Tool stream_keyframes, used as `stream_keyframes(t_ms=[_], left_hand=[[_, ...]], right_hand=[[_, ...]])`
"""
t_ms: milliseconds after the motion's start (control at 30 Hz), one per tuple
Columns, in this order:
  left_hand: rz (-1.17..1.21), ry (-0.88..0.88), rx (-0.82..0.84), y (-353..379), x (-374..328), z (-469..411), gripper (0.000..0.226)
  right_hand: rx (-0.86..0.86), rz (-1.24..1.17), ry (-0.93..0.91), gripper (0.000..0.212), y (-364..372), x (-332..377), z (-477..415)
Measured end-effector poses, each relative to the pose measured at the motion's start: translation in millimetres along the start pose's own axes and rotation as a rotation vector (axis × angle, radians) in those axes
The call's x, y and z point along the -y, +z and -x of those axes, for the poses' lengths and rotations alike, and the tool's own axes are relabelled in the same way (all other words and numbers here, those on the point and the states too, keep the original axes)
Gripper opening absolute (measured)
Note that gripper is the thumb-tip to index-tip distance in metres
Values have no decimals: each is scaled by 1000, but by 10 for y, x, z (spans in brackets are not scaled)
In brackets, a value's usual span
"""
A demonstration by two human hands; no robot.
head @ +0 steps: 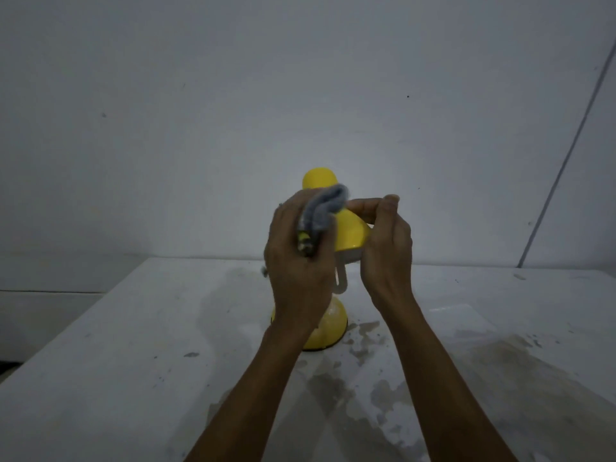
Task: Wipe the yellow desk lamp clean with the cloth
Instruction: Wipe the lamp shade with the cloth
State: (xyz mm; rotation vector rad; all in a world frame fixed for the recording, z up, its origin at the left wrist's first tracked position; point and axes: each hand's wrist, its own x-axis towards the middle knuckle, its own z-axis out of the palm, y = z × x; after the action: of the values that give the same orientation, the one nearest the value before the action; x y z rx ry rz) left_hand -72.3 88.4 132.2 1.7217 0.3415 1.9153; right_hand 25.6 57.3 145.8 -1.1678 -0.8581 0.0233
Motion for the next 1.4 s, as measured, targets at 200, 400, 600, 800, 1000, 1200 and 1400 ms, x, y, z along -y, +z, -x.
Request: stream_keyframes(t_ms=[200, 400, 600, 800, 1000, 1200, 1400], left_hand=[[408, -1045, -109, -230, -13, -273, 37], [169, -660, -158, -260, -185, -869, 44], [12, -510, 363, -38, -37, -779, 34], [131, -316, 485, -156, 170, -295, 69], [241, -717, 189, -163, 47, -206, 15], [427, -1158, 163, -230, 31, -233, 43], [327, -671, 37, -114, -242, -153, 19]], right_hand=[[18, 6, 38, 58, -16, 47, -26], [49, -19, 26, 55, 12, 42, -37], [15, -11, 16, 57, 11, 48, -24], [-39, 27, 76, 58, -58, 52, -61], [-19, 71, 104, 60, -14, 110, -20], [-14, 77, 105, 59, -15, 140, -6], [-24, 60, 124, 61, -32, 118, -50]])
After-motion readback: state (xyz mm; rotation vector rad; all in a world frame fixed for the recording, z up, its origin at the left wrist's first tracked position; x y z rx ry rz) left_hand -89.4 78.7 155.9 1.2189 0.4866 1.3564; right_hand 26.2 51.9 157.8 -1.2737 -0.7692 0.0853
